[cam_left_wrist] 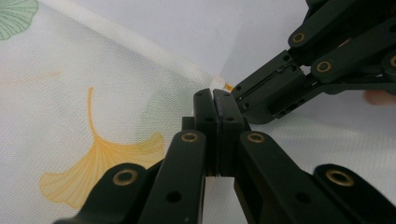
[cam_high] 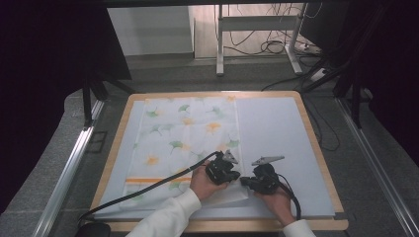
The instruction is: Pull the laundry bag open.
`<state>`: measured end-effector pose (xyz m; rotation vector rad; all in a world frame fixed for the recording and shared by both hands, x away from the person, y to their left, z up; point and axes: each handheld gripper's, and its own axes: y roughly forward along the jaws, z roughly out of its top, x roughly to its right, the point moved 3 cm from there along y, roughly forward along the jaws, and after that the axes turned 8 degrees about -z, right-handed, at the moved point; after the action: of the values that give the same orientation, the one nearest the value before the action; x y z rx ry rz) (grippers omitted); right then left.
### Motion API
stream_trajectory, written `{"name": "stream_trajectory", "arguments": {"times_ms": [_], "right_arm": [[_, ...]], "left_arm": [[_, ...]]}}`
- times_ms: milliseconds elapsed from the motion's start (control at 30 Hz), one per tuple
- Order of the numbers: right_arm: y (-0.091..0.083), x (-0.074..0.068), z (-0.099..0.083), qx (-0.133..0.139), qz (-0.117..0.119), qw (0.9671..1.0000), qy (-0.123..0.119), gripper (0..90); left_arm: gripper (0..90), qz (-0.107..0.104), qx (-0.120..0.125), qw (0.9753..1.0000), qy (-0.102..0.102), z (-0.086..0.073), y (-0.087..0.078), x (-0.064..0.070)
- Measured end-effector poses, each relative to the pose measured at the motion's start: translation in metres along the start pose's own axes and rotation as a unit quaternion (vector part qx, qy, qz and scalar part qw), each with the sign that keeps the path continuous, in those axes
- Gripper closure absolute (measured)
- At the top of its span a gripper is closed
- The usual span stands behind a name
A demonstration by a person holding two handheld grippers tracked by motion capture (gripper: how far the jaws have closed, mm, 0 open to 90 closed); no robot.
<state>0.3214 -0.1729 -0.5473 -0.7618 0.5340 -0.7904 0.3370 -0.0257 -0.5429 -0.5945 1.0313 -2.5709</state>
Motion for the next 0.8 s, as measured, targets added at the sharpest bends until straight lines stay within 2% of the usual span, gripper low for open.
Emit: {"name": "stream_trajectory", "arguments": {"times_ms": [100, 567, 800], "right_arm": [[0.000, 0.000, 0.000, -0.001, 0.001, 1.0000, 0.000, 89.6], [0.000, 0.001, 0.000, -0.001, 0.005, 1.0000, 0.007, 89.7], [0.000, 0.001, 0.000, -0.001, 0.005, 1.0000, 0.006, 89.7]], "left_arm": [[90.0, 0.005, -0.006, 1.0000, 0.004, -0.001, -0.002, 0.000], [90.0, 0.004, -0.007, 0.9999, -0.010, -0.012, -0.014, -0.009], [90.0, 0.011, -0.010, 0.9998, -0.009, -0.016, -0.020, -0.010]]}}
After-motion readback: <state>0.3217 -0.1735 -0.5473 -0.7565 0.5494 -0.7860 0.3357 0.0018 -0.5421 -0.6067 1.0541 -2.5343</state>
